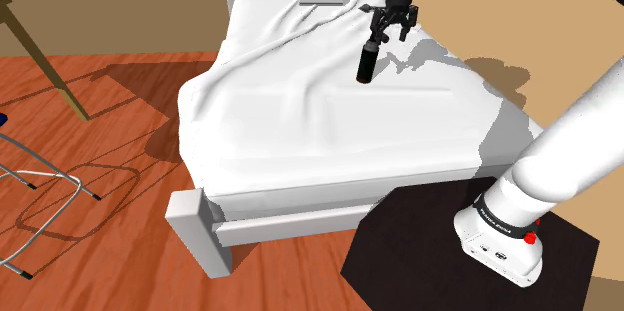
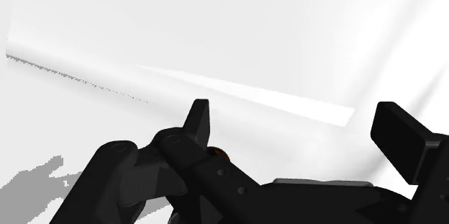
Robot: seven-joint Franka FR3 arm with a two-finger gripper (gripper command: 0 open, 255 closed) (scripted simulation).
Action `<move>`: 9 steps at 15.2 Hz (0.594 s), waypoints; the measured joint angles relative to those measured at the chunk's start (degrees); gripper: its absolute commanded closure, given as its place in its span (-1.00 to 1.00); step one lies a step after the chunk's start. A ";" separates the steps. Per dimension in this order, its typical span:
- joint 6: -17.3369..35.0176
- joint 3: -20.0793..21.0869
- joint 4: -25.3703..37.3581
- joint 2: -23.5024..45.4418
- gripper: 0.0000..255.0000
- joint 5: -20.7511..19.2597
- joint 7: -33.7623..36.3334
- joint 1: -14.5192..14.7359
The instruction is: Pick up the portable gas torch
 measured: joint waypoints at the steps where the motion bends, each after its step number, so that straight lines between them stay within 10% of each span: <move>1: -0.13 -0.55 2.47 2.21 -1.00 0.19 -0.25 -0.53; 9: -2.87 -2.93 23.13 18.97 -1.00 2.79 1.10 -3.69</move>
